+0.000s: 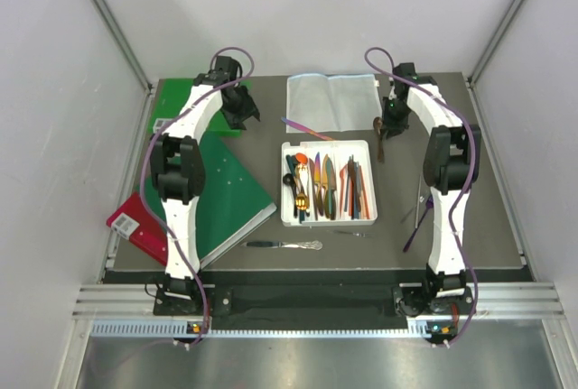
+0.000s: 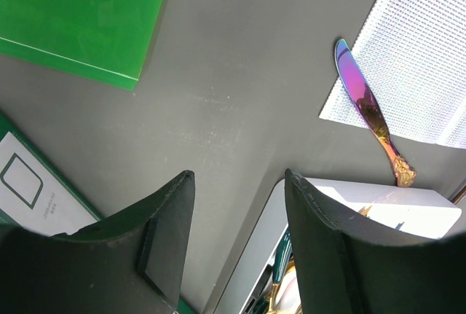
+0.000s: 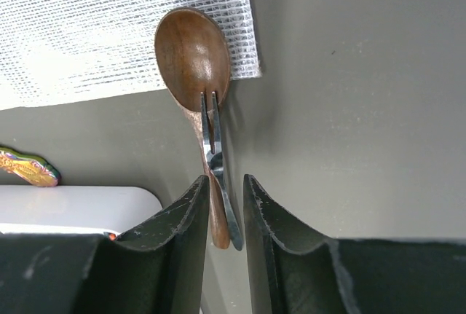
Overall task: Sort the eating utensils into containers
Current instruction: Pick up the fork at the center of the board.
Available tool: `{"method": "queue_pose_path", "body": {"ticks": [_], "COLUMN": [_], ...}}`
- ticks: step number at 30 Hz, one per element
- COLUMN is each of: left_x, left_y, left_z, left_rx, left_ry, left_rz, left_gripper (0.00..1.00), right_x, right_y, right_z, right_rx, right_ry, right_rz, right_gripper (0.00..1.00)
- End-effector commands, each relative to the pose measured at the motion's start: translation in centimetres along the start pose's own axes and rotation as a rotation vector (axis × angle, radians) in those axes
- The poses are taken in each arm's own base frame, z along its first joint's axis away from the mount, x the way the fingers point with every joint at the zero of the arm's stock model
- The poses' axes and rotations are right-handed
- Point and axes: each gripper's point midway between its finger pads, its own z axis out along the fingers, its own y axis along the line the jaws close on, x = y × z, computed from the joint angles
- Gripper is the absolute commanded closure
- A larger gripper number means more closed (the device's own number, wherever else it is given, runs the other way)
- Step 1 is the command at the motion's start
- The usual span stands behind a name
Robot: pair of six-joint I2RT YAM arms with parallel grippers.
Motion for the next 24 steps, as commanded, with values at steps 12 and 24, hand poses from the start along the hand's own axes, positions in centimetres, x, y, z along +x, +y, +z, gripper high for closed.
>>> {"method": "queue_pose_path", "body": {"ticks": [12,24], "left_x": [-0.8,-0.8], "left_y": [-0.8,-0.8], "left_z": [-0.7,-0.4], "left_rx": [0.011,0.013], "left_ry": [-0.023,-0.018], "left_rz": [0.025,0.027], "left_gripper": [0.43,0.43], "right_x": [-2.7,-3.1], "right_y": [0.6,0.5], "right_z": [0.6,-0.1], "right_rx": [-0.04,-0.043], "right_ry": [-0.065,-0.087], "right_rz": [0.011,0.012], "right_gripper": [0.89,1.0]}}
